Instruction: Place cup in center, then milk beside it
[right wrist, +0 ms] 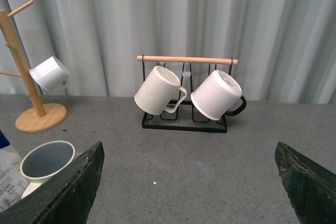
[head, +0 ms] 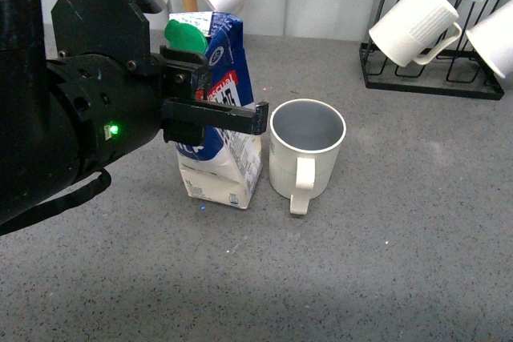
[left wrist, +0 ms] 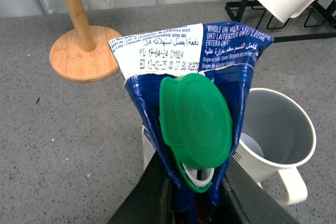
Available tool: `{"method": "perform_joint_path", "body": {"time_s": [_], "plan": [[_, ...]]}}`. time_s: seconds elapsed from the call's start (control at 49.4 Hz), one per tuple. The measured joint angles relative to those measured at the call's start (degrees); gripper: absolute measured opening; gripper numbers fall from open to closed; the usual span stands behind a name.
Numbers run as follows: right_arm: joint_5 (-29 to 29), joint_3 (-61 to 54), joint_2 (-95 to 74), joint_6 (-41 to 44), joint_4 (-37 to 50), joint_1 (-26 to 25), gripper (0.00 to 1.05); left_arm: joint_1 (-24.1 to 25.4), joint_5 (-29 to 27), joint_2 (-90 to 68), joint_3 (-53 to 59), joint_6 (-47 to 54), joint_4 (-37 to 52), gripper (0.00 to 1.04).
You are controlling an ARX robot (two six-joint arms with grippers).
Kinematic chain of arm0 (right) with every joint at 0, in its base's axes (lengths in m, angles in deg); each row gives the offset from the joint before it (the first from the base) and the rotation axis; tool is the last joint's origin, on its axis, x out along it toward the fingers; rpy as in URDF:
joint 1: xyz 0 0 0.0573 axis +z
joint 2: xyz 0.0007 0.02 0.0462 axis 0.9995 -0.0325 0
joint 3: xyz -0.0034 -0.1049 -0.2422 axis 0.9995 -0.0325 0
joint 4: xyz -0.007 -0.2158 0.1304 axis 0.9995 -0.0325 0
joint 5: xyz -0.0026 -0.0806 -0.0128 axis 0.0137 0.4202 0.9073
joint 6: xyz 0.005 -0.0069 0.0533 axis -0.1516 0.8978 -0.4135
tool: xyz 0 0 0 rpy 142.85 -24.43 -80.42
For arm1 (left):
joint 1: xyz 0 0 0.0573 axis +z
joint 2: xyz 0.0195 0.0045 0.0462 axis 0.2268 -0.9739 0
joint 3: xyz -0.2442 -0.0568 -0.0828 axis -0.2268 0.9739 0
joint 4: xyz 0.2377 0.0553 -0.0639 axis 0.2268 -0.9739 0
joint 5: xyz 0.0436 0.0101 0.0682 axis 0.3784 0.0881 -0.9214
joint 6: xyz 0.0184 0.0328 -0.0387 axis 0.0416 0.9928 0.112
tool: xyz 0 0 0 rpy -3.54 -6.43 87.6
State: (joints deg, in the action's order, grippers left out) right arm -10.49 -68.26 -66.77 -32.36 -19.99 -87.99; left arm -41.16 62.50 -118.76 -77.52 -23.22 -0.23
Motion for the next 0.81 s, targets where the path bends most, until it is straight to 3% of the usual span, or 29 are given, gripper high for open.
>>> {"method": "perform_joint_path", "body": {"time_s": [0.465,0.526,0.81], "plan": [[0.00,0.00,0.00,0.00,0.00,0.00,0.95,-1.33,-0.66,-3.23,-3.17,0.28,0.09,0.12],[0.00,0.02,0.00,0.00,0.00,0.00,0.95,-1.46,-0.68,-3.28,-3.26,0.42,0.04,0.25],[0.00,0.00,0.00,0.00,0.00,0.00,0.95,-1.46,-1.11,-2.60,-3.28,0.20,-0.15,0.69]]}}
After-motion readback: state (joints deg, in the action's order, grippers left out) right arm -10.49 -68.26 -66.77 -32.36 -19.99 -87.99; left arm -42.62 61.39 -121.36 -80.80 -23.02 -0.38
